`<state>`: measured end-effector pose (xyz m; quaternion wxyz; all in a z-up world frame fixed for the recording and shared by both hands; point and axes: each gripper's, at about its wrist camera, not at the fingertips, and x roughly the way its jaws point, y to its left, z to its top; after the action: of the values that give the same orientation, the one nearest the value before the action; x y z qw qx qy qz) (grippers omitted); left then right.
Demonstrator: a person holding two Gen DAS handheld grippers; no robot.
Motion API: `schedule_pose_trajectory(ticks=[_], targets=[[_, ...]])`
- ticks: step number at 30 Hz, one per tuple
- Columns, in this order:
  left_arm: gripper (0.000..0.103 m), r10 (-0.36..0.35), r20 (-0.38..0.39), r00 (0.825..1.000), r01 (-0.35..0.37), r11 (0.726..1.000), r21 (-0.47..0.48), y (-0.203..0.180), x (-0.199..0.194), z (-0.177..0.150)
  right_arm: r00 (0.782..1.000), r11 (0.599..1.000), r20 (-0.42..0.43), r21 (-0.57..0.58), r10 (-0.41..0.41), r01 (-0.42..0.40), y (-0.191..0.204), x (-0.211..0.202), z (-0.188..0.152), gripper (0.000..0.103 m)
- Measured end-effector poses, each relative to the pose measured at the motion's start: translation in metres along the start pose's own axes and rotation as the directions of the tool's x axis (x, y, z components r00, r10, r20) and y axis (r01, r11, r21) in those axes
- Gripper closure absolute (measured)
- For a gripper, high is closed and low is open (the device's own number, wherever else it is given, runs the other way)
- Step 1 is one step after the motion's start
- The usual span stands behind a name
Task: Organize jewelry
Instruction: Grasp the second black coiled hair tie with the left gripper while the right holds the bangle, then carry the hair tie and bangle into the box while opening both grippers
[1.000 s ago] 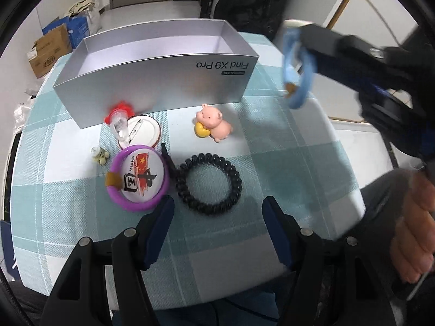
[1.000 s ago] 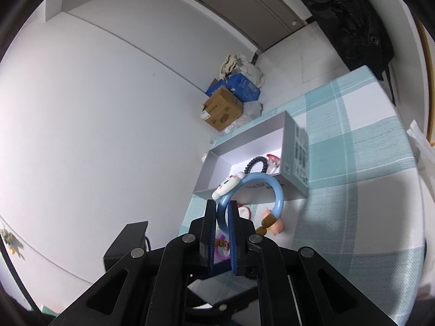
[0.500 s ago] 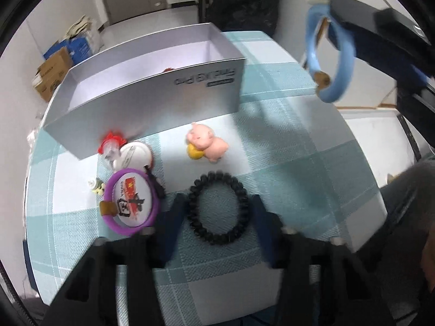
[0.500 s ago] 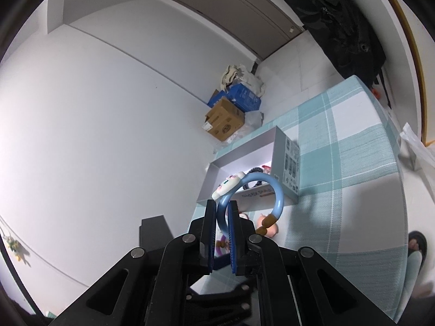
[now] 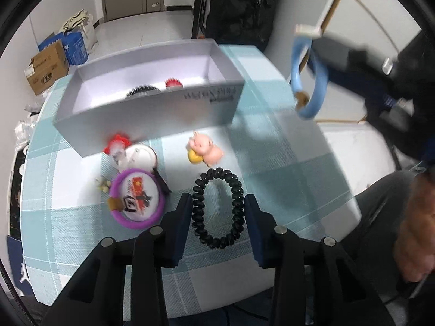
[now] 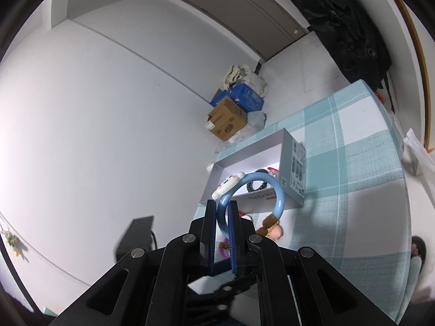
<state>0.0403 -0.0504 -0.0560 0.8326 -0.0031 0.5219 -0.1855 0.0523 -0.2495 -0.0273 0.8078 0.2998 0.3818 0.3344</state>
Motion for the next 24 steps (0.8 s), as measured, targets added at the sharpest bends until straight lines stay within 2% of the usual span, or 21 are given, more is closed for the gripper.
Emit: schedule_pose_trajectory(ticks=[6,11,18,24], targets=[[0.070,-0.047,0.094,0.995,0.051,0.998,-0.039,0.016,-0.031,0.019,1.000,1.000,-0.017,-0.013,-0.005,0.005,0.006,0.011,0.004,0.096],[0.070,-0.037,0.151,0.988,0.046,0.997,-0.060,0.029,-0.040,0.036,1.000,0.999,-0.011,-0.034,0.002,-0.003,0.016,0.020,0.022,0.096],[0.070,-0.036,0.166,0.985,0.050,0.995,-0.087,0.063,-0.027,0.068,0.999,0.999,-0.040,-0.044,-0.003,0.001,0.019,0.046,0.047,0.096],[0.070,-0.050,0.150,0.987,0.064,0.994,-0.093,0.076,-0.013,0.079,0.997,0.998,-0.073,-0.062,-0.003,-0.001,0.018,0.077,0.068,0.096]])
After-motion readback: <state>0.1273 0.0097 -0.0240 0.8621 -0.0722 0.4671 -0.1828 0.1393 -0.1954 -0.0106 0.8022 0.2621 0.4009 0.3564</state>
